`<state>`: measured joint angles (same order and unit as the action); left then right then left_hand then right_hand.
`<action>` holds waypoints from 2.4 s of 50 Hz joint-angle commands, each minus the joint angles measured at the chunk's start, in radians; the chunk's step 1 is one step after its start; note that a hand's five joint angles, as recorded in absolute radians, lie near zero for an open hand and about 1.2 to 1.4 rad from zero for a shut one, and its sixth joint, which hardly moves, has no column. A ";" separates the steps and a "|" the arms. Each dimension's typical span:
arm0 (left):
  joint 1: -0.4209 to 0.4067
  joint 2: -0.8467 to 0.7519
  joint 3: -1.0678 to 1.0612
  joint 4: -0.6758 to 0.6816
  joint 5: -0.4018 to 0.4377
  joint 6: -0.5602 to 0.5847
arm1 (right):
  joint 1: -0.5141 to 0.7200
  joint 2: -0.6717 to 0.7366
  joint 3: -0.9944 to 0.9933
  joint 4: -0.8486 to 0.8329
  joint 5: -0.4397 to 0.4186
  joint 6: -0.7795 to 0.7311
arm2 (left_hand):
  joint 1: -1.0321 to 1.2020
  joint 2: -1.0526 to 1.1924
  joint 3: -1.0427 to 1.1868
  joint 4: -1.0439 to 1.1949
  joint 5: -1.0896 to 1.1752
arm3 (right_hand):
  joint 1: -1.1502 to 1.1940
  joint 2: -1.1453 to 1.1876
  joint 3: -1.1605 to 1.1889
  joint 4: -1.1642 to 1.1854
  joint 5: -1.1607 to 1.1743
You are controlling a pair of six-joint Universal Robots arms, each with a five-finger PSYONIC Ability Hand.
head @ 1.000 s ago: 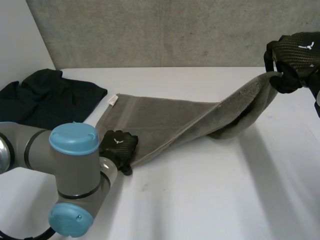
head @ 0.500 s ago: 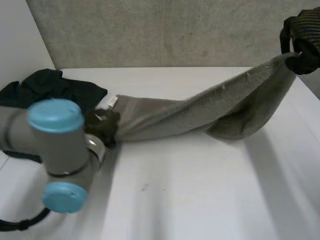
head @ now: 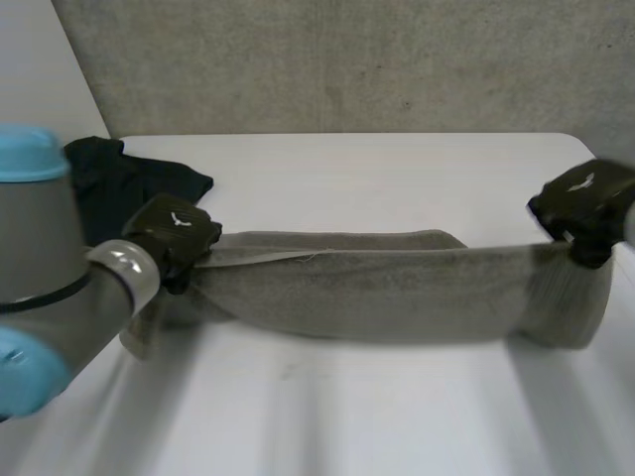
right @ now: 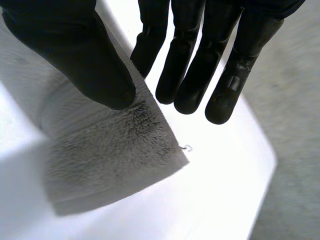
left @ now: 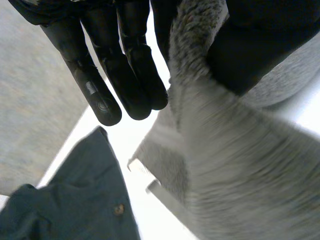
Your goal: Fold the laundry.
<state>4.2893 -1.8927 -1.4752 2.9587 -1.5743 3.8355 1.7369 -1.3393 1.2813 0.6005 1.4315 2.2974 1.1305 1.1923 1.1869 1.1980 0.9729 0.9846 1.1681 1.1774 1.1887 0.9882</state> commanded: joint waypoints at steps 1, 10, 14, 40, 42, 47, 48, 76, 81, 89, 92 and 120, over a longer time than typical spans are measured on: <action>0.015 -0.273 0.317 0.022 -0.032 0.058 | 0.093 0.262 -0.215 -0.100 0.133 -0.003 | 0.266 0.204 0.209 0.198 0.249 | 0.412 0.228 0.219 0.208 0.234; 0.021 -0.388 0.809 0.369 -0.047 0.084 | 0.110 0.396 -0.710 -0.469 0.176 0.127 | 0.266 0.204 0.209 0.198 0.249 | 0.412 0.228 0.219 0.208 0.234; 0.007 -0.343 0.802 0.592 -0.049 0.084 | 0.104 0.358 -0.737 -0.714 0.178 0.217 | 0.266 0.204 0.209 0.198 0.249 | 0.412 0.228 0.219 0.208 0.234; 0.043 -0.179 -0.065 0.680 -0.026 -0.033 | 0.099 0.204 0.174 -0.771 0.057 0.226 | 0.210 0.149 0.154 0.143 0.193 | 0.412 0.228 0.219 0.208 0.234; 0.038 -0.209 -0.088 0.678 -0.026 -0.030 | 0.099 0.204 0.210 -0.772 0.047 0.227 | 0.196 0.134 0.139 0.128 0.179 | 0.412 0.228 0.219 0.208 0.234; 0.020 -0.270 -0.137 0.660 -0.033 -0.008 | 0.093 0.203 0.297 -0.763 0.038 0.223 | -0.039 -0.101 -0.095 -0.106 -0.056 | 0.412 0.228 0.219 0.208 0.234; 0.014 -0.272 -0.143 0.657 -0.035 -0.004 | 0.089 0.203 0.303 -0.760 0.036 0.223 | -0.103 -0.165 -0.159 -0.171 -0.120 | 0.412 0.228 0.219 0.208 0.234; 0.127 -0.220 -0.278 0.642 -0.073 0.001 | -0.037 0.169 0.366 -0.689 0.033 0.223 | 0.266 0.204 0.209 0.198 0.249 | 0.412 0.228 0.219 0.208 0.234; 0.107 -0.152 -0.304 0.565 -0.059 0.009 | -0.039 0.131 0.365 -0.630 0.023 0.217 | 0.266 0.204 0.209 0.198 0.249 | 0.412 0.228 0.219 0.208 0.234; 0.107 0.070 -0.411 0.361 -0.061 0.047 | -0.071 0.014 0.377 -0.336 -0.017 -0.016 | 0.266 0.204 0.209 0.198 0.249 | 0.412 0.228 0.219 0.208 0.234; 0.121 0.135 -0.451 0.266 -0.062 0.100 | -0.117 -0.017 0.411 -0.211 -0.011 -0.140 | 0.266 0.204 0.209 0.198 0.249 | 0.412 0.228 0.219 0.208 0.234; 0.012 -0.238 0.007 0.341 -0.101 0.073 | -0.066 0.228 0.254 -0.585 0.131 -0.194 | 0.266 0.204 0.209 0.198 0.249 | 0.412 0.228 0.219 0.208 0.234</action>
<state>4.3299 -1.9447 -1.6781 3.2912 -1.6450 3.9444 1.6309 -1.2288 1.6215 0.1655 1.4796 2.1007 1.1438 1.1940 1.1913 1.1985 0.9655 0.9986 1.1681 1.1774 1.1887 0.9973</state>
